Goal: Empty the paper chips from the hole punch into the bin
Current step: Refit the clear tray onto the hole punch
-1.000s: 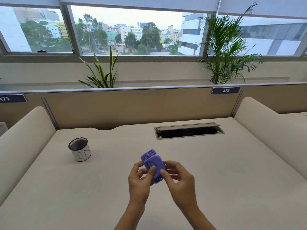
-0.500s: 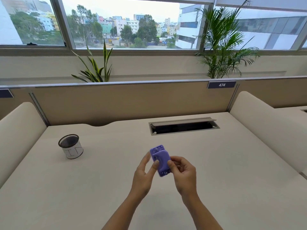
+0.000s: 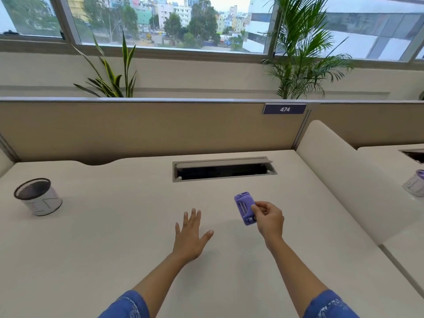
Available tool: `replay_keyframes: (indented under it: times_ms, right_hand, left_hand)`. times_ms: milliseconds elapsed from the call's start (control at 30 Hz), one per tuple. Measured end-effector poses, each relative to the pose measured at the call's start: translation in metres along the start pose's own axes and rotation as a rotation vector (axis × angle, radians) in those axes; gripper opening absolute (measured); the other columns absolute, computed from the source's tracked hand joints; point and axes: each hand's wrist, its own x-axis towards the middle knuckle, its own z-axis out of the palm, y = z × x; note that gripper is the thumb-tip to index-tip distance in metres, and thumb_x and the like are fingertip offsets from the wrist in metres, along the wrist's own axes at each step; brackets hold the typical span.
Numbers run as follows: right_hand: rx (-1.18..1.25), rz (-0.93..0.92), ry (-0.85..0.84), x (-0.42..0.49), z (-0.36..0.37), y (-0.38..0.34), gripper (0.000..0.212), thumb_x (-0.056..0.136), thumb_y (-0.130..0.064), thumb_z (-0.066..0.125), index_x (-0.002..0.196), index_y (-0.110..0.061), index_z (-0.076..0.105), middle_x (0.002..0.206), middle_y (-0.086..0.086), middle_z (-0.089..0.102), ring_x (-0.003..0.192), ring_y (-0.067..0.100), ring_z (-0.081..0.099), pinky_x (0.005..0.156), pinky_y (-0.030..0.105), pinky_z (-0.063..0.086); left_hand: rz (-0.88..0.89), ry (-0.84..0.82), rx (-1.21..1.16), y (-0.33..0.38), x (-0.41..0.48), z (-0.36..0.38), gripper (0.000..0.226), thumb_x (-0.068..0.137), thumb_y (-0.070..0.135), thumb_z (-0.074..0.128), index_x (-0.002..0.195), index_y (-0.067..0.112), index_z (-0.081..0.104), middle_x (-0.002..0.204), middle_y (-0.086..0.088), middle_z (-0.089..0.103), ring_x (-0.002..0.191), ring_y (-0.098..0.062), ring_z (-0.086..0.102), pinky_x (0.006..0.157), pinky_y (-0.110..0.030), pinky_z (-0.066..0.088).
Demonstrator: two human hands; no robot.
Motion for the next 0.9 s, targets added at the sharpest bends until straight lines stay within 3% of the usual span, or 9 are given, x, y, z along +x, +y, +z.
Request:
replay_keyframes:
  times_ms: [67, 167, 300, 533, 733, 900]
  right_hand:
    - [-0.049, 0.013, 0.007, 0.031, -0.013, 0.009, 0.005, 0.084, -0.008, 0.072, 0.089, -0.011, 0.072, 0.075, 0.004, 0.071, 0.068, 0.019, 0.066, 0.064, 0.026, 0.051]
    - [-0.117, 0.049, 0.025, 0.078, -0.032, 0.022, 0.006, 0.083, -0.008, 0.071, 0.089, -0.009, 0.072, 0.079, 0.010, 0.073, 0.071, 0.022, 0.065, 0.068, 0.028, 0.048]
    - [-0.161, 0.112, 0.098, 0.133, -0.056, 0.037, 0.012, 0.083, -0.009, 0.072, 0.095, -0.006, 0.073, 0.088, 0.014, 0.074, 0.077, 0.025, 0.065, 0.075, 0.031, 0.051]
    - [-0.180, 0.245, 0.180, 0.203, -0.085, 0.066, 0.016, 0.084, -0.010, 0.073, 0.099, -0.005, 0.073, 0.107, 0.018, 0.072, 0.096, 0.037, 0.067, 0.089, 0.045, 0.056]
    - [-0.231, 0.287, 0.142, 0.228, -0.082, 0.079, 0.018, 0.085, -0.009, 0.071, 0.103, -0.006, 0.073, 0.111, 0.017, 0.071, 0.101, 0.036, 0.066, 0.093, 0.047, 0.054]
    - [-0.208, 0.317, 0.162, 0.247, -0.079, 0.081, 0.019, 0.084, -0.009, 0.071, 0.103, -0.006, 0.073, 0.111, 0.017, 0.071, 0.100, 0.036, 0.066, 0.086, 0.040, 0.055]
  left_hand:
    - [0.005, -0.055, 0.124, -0.002, 0.011, 0.009, 0.079, 0.097, 0.059, 0.028, 0.154, 0.020, -0.010, 0.163, 0.001, -0.018, 0.148, -0.021, -0.021, 0.117, -0.048, -0.012]
    - [-0.025, -0.133, 0.236, -0.006, 0.027, 0.022, 0.080, 0.097, 0.059, 0.028, 0.154, 0.019, -0.011, 0.163, 0.000, -0.017, 0.149, -0.023, -0.019, 0.118, -0.049, -0.010]
    - [-0.085, -0.193, 0.216, -0.018, 0.039, 0.034, 0.089, 0.092, 0.068, 0.025, 0.152, 0.016, -0.015, 0.162, 0.000, -0.020, 0.149, -0.023, -0.019, 0.117, -0.049, -0.012]
    - [0.011, -0.162, 0.265, -0.040, 0.042, 0.043, 0.101, 0.074, 0.087, 0.002, 0.141, 0.019, -0.033, 0.155, 0.008, -0.032, 0.140, -0.014, -0.033, 0.115, -0.047, -0.018]
    - [0.044, -0.135, 0.269, -0.044, 0.047, 0.041, 0.103, 0.075, 0.090, 0.015, 0.145, 0.028, -0.029, 0.156, 0.015, -0.030, 0.143, -0.013, -0.031, 0.115, -0.043, -0.022]
    - [0.048, -0.125, 0.259, -0.046, 0.047, 0.041, 0.105, 0.075, 0.090, 0.019, 0.146, 0.029, -0.028, 0.156, 0.017, -0.029, 0.142, -0.010, -0.032, 0.115, -0.043, -0.022]
